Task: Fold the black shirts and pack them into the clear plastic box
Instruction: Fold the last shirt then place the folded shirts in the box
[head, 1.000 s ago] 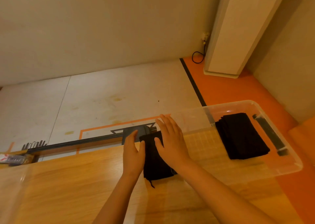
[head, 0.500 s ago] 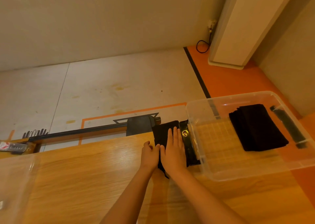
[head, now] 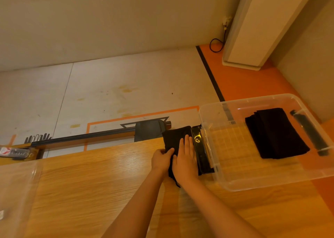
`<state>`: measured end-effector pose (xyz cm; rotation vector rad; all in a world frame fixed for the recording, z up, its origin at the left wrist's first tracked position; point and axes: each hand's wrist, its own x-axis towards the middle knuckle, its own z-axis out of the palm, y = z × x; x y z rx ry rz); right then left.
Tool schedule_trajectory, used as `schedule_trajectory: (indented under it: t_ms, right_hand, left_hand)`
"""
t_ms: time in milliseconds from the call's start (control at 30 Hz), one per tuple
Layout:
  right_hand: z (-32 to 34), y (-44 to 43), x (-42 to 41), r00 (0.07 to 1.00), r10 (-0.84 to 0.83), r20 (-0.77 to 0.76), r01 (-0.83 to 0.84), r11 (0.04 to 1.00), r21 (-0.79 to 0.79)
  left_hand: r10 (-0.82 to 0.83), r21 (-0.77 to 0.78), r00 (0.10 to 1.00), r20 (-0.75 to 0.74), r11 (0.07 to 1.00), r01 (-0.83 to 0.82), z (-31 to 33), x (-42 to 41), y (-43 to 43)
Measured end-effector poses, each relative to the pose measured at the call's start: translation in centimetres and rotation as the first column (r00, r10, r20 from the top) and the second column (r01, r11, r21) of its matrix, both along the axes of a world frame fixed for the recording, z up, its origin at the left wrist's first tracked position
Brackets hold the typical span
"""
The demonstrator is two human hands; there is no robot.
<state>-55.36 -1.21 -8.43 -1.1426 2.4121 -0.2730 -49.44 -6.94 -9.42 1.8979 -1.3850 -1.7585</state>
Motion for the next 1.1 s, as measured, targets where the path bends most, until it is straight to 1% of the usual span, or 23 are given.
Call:
schedule_trajectory:
  t_ms: [100, 200, 333, 433, 667, 800, 867, 933, 967, 1033, 1067, 1100]
  right_hand:
    - [-0.4, 0.1, -0.2, 1.000, 0.023, -0.004, -0.023, 1.000, 0.000]
    - [-0.5, 0.3, -0.5, 0.999, 0.031, 0.029, -0.031, 1.000, -0.002]
    - [-0.5, 0.5, -0.5, 0.998, 0.064, 0.019, -0.064, 0.998, 0.008]
    - [-0.3, 0.3, -0.3, 0.998, 0.066, -0.007, -0.066, 0.998, 0.010]
    - [-0.1, -0.1, 1.7, 0.992, 0.128, -0.019, -0.128, 0.991, 0.042]
    - [0.2, -0.6, 3.9, 0.986, 0.154, 0.071, -0.152, 0.988, -0.028]
    - [0.3, -0.8, 4.3, 0.987, 0.131, 0.091, -0.122, 0.988, -0.092]
    - [0.2, -0.7, 3.9, 0.994, 0.071, 0.077, -0.062, 0.990, -0.123]
    - [0.1, -0.7, 3.5, 0.995, 0.037, 0.091, -0.026, 0.993, -0.115]
    - [-0.3, -0.7, 3.0, 0.982, -0.029, 0.187, 0.042, 0.997, -0.066]
    - [-0.4, -0.8, 3.0, 0.966, -0.054, 0.252, 0.067, 0.997, -0.041]
    - [-0.5, -0.8, 3.0, 0.949, -0.069, 0.306, 0.082, 0.996, -0.030]
  left_hand:
    - [0.060, 0.104, 0.993, -0.100, 0.993, -0.050, 0.4, -0.8, -0.3]
    - [0.053, 0.142, 0.994, -0.093, 0.989, -0.040, 0.7, -1.5, -0.6]
    - [-0.003, 0.054, 1.000, 0.019, 0.999, 0.002, 0.2, -1.7, -0.7]
    - [0.007, 0.027, 1.000, -0.030, 1.000, -0.006, 0.5, -1.5, -0.5]
    - [0.129, 0.007, 0.988, -0.085, 0.992, -0.129, 0.6, 1.1, 0.0]
    - [0.170, 0.011, 0.984, -0.058, 0.985, -0.170, 0.3, 4.1, -0.6]
    - [0.224, 0.001, 0.973, -0.046, 0.975, -0.224, 0.1, 5.4, -0.9]
    - [0.261, 0.002, 0.962, -0.082, 0.965, -0.262, -0.1, 6.1, -0.9]
    - [0.265, 0.007, 0.959, -0.103, 0.964, -0.266, 0.2, 6.0, -0.8]
    - [0.244, -0.003, 0.962, -0.125, 0.969, -0.246, 0.6, 5.4, -0.3]
    - [0.215, -0.042, 0.971, -0.102, 0.975, -0.220, 0.4, 4.9, 0.0]
    - [0.169, -0.093, 0.985, -0.040, 0.981, -0.172, 0.7, 4.3, 0.3]
